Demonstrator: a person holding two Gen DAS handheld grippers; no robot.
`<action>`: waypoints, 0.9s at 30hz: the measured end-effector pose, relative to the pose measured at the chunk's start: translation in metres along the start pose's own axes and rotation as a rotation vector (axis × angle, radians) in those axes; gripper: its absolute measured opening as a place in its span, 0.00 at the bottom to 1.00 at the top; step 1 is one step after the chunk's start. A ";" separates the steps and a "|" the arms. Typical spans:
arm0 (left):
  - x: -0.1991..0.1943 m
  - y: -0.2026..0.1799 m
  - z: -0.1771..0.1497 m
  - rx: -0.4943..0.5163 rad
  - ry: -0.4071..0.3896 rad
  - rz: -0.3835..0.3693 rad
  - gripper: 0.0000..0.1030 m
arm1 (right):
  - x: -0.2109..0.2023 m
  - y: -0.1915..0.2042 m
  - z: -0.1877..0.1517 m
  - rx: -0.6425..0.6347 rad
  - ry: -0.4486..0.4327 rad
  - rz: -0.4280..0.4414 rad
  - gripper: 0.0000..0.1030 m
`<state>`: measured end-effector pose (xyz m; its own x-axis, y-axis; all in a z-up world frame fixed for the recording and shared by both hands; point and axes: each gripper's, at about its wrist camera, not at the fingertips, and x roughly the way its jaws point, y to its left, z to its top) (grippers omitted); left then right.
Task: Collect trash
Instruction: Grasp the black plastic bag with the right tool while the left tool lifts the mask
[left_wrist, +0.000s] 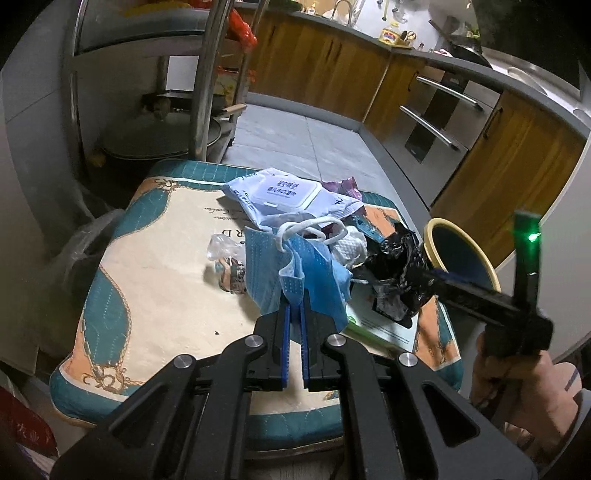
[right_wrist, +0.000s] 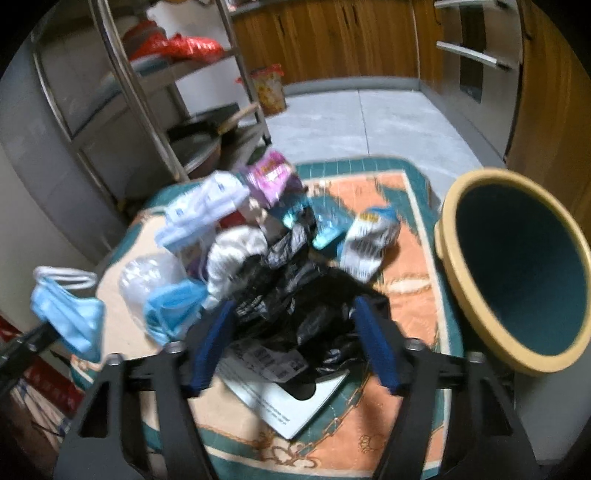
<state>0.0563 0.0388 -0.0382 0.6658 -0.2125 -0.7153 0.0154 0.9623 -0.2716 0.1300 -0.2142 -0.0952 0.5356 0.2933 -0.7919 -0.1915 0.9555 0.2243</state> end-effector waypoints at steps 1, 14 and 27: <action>0.000 0.000 0.000 -0.003 0.001 -0.001 0.04 | 0.002 -0.002 -0.002 0.012 0.013 0.004 0.36; -0.007 -0.005 0.000 0.027 -0.037 0.001 0.04 | -0.049 -0.008 0.002 0.062 -0.115 0.085 0.13; -0.006 -0.014 0.010 0.014 -0.051 -0.087 0.04 | -0.105 -0.030 0.006 0.103 -0.258 0.107 0.12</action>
<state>0.0593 0.0289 -0.0235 0.6988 -0.2871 -0.6552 0.0851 0.9428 -0.3224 0.0840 -0.2731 -0.0157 0.7105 0.3782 -0.5935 -0.1810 0.9131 0.3653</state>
